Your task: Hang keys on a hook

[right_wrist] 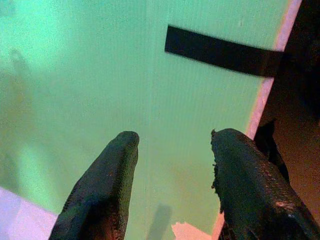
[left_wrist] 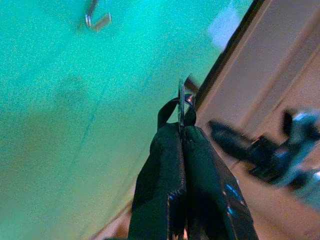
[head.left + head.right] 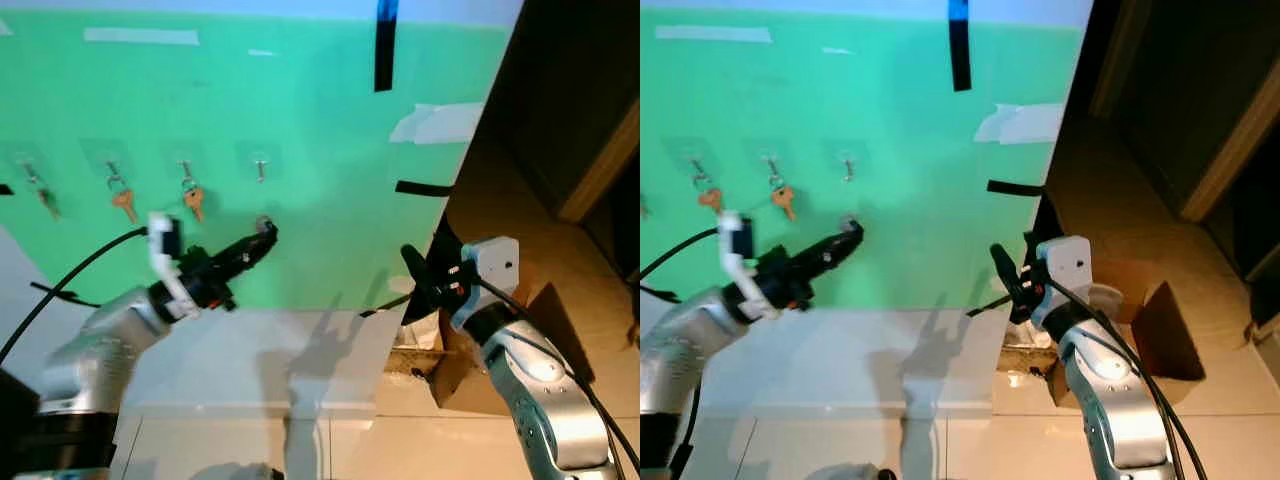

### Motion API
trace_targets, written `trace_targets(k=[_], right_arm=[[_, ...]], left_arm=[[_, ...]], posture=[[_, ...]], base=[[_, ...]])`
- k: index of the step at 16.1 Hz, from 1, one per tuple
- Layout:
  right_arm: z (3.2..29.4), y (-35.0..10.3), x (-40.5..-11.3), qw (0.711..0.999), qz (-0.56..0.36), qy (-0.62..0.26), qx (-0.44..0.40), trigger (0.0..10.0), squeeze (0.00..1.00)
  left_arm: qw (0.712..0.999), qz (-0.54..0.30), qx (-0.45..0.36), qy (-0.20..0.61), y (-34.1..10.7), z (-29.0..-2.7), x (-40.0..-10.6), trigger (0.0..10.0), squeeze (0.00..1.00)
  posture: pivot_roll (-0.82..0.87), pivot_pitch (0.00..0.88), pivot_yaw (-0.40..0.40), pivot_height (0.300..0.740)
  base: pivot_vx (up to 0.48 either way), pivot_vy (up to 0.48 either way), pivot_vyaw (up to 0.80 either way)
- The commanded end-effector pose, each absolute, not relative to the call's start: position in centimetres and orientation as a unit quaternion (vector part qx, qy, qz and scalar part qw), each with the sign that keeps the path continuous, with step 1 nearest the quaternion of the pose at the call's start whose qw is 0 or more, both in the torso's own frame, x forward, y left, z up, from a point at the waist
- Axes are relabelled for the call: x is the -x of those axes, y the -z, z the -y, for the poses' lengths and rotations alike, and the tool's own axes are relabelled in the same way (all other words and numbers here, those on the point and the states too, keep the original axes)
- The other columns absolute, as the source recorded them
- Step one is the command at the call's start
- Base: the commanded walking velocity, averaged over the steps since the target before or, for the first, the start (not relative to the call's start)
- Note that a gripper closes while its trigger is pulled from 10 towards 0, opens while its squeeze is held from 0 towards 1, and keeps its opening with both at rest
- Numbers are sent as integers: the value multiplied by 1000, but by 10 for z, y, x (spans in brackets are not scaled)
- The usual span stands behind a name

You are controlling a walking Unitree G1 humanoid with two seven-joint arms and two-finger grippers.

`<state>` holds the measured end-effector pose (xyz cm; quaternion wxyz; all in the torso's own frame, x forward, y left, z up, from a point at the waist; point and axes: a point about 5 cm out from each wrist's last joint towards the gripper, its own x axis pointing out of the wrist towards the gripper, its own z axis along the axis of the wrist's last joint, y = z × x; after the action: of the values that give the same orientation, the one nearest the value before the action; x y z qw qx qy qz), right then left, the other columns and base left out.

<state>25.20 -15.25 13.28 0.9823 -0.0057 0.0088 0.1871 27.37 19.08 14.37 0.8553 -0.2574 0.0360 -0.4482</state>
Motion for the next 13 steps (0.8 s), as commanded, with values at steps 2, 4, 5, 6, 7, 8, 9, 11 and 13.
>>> trace_targets(k=[2,4,5,6,7,8,9,11,13], right_arm=[[150,-139,-254,978,5,-207,9,10000,0],[149,-139,-253,977,7,-214,10,10000,0],[149,-140,-253,976,11,-219,11,10000,0],[148,-140,-253,975,13,-221,11,10000,0],[148,-140,-253,975,14,-221,10,10000,0],[147,-141,-254,975,16,-223,10,10000,0],[146,-142,-255,974,17,-226,11,10000,0],[146,-143,-255,973,20,-228,12,10000,0],[146,-142,-254,972,18,-234,14,10000,0]], left_arm=[[842,2,282,461,-171,-198,-278,10000,0],[843,-9,258,471,-175,-199,-275,10000,0],[842,-11,259,472,-178,-200,-275,10000,0],[842,-9,263,471,-181,-200,-277,10000,0],[841,-9,265,471,-183,-200,-277,10000,0],[841,-11,267,471,-185,-199,-279,10000,0],[840,-12,269,471,-187,-198,-280,10000,0],[842,0,278,463,-192,-200,-281,10000,0],[846,3,281,453,-194,-203,-282,10000,0]], posture=[[-69,0,40,740],[-71,0,46,740],[-71,0,48,740],[-68,0,45,740],[-68,0,45,740],[-65,0,45,740],[-65,0,45,740],[-65,0,44,740],[-65,0,44,740]], base=[[0,0,0],[0,0,0],[0,0,0],[0,0,0],[0,0,0],[0,0,0],[0,0,0],[0,0,0],[0,0,0]])
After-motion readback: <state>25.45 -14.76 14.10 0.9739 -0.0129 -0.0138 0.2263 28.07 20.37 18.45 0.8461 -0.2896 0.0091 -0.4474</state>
